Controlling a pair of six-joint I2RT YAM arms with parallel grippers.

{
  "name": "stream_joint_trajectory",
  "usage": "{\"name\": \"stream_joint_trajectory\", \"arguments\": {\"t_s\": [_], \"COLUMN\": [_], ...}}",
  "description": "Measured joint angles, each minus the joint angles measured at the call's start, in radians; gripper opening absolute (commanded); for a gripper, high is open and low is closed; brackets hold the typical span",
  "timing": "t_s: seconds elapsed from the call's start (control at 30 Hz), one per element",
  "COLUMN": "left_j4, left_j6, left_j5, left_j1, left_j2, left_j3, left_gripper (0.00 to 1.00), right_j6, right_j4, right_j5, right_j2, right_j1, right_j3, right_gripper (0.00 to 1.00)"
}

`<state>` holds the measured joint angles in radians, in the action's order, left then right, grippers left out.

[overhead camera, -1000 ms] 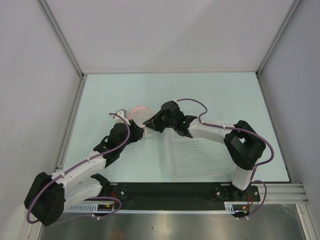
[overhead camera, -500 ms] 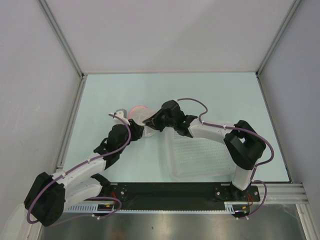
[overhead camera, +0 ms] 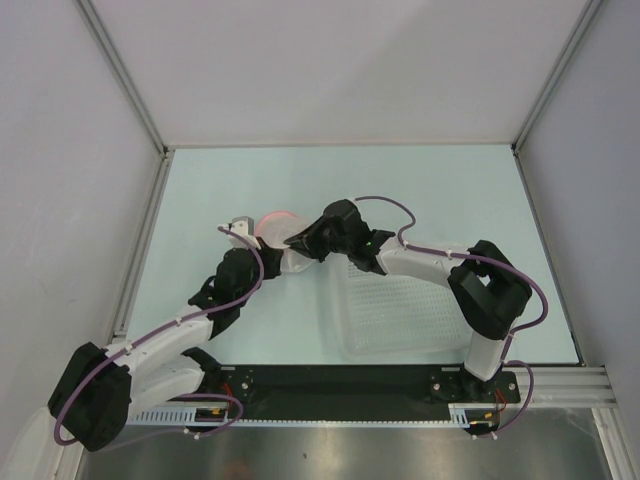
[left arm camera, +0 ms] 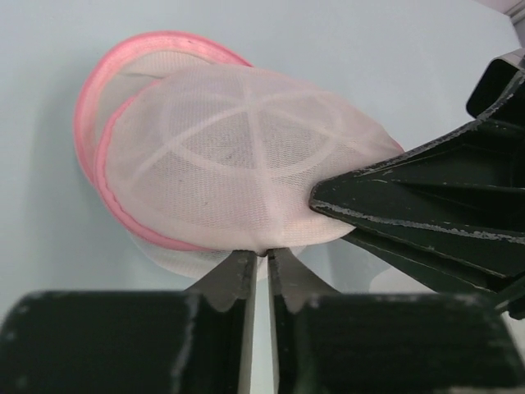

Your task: Place the bra in the laundry bag and zip it closed

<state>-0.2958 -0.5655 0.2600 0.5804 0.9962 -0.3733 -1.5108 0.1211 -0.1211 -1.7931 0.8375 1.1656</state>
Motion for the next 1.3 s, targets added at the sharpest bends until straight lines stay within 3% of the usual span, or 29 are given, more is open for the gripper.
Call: {"name": "stream_joint_trajectory", "arguments": {"t_s": [0.07, 0.53, 0.93, 0.97, 1.0, 1.07, 1.1, 1.2, 1.3], "left_j4": [0.010, 0.167, 0.248, 0.246, 0.246, 0.248, 0.251, 0.253, 0.237], "left_j6": [0.002, -0.079, -0.175, -0.171, -0.163, -0.139, -0.130, -0.097, -0.076], "left_j5": [0.013, 0.106, -0.099, -0.113, -0.132, -0.180, -0.192, -0.247, -0.324], "left_j1": [0.000, 0.022, -0.079, -0.085, -0.091, -0.098, -0.100, -0.122, -0.134], "left_j2": [0.004, -0.026, -0.117, -0.117, -0.117, -0.112, -0.105, -0.075, -0.039], "left_j3": [-0.008, -0.067, -0.073, -0.077, -0.081, -0.090, -0.095, -0.106, -0.114], "left_gripper": [0.00, 0.00, 0.00, 0.00, 0.00, 0.00, 0.00, 0.00, 0.00], "right_j6": [-0.001, 0.024, 0.292, 0.323, 0.353, 0.408, 0.438, 0.520, 0.585], "right_j4": [0.001, 0.030, -0.040, -0.058, -0.075, -0.108, -0.130, -0.211, -0.285], "right_j5": [0.000, -0.038, -0.281, -0.301, -0.318, -0.337, -0.332, -0.282, -0.202], "right_j2": [0.000, 0.004, -0.019, -0.031, -0.040, -0.045, -0.045, -0.045, -0.031], "right_j1": [0.000, -0.013, -0.092, -0.101, -0.109, -0.123, -0.128, -0.158, -0.183], "right_j3": [0.000, -0.008, 0.092, 0.117, 0.136, 0.155, 0.161, 0.181, 0.173], "right_gripper": [0.00, 0.00, 0.00, 0.04, 0.21, 0.33, 0.46, 0.67, 0.75]}}
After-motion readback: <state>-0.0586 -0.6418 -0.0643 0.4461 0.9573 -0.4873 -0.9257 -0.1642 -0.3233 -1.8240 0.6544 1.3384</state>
